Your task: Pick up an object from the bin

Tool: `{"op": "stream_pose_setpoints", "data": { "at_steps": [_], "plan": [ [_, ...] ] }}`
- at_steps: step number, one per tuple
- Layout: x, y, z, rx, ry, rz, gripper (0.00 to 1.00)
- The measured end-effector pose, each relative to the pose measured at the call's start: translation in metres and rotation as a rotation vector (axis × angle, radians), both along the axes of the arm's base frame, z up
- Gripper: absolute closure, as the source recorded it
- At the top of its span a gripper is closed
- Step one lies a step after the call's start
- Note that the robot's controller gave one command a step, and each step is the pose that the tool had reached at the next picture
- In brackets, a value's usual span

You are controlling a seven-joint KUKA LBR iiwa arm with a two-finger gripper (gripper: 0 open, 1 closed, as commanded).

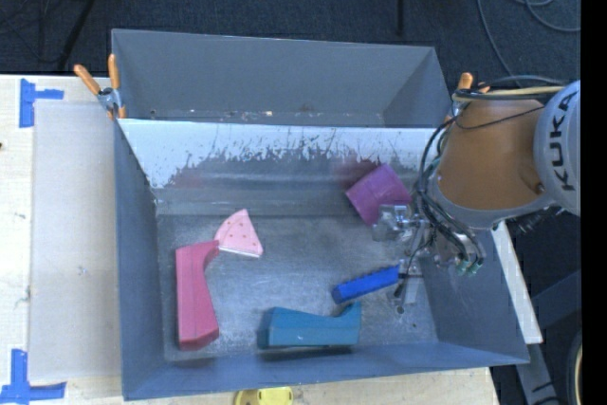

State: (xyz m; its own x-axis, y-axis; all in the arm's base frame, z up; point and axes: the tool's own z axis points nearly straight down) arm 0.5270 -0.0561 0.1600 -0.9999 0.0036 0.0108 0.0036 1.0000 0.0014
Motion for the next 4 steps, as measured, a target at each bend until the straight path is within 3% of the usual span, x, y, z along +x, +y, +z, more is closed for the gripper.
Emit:
{"op": "stream_pose_setpoints", "data": {
  "at_steps": [1,2,3,4],
  "plan": [
    [0.002,0.0,0.004,-0.001,-0.008,0.002,0.0],
    [0.017,-0.011,-0.074,-0.001,-0.013,0.019,0.0],
    [0.017,-0.009,-0.094,0.001,-0.006,0.141,0.0],
    [0.02,-0.008,-0.084,0.0,-0.012,0.194,0.0]
  ]
}}
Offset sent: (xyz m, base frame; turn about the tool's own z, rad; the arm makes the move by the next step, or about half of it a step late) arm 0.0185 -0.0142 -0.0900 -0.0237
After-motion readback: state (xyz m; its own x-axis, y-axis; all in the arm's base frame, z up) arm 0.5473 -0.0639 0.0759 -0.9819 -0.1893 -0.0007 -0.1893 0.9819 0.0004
